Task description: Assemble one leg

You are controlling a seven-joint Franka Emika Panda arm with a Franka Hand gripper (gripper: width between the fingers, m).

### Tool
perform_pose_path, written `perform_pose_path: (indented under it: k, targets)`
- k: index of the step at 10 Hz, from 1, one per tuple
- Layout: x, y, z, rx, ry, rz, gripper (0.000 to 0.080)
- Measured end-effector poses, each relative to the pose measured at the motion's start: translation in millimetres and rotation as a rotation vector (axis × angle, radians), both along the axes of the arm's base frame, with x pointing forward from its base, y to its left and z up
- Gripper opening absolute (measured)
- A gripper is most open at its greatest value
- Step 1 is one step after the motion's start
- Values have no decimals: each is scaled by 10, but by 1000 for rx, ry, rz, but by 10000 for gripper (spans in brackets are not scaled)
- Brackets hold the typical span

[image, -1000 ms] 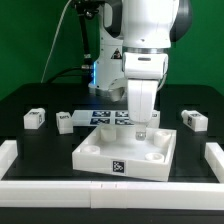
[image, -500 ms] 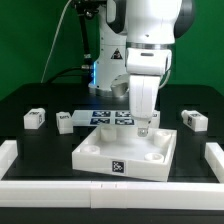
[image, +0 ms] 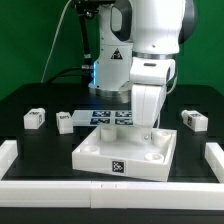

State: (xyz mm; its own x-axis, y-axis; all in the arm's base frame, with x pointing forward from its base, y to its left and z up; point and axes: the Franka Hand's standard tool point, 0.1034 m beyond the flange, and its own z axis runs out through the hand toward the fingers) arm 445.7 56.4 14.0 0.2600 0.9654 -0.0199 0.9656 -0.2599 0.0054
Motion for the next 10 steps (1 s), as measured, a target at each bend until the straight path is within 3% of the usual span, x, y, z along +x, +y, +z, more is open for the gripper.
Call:
perform_pose_path:
  k: [3, 4, 5, 8, 10]
  targets:
    - [-3, -73, -64, 5, 0, 4, 650]
    - [-3, -71, -65, 5, 0, 5, 514]
    - [-4, -71, -65, 5, 0, 5, 514]
    - [-4, -71, -65, 5, 0, 5, 62]
    - [-7, -72, -66, 5, 1, 4, 57]
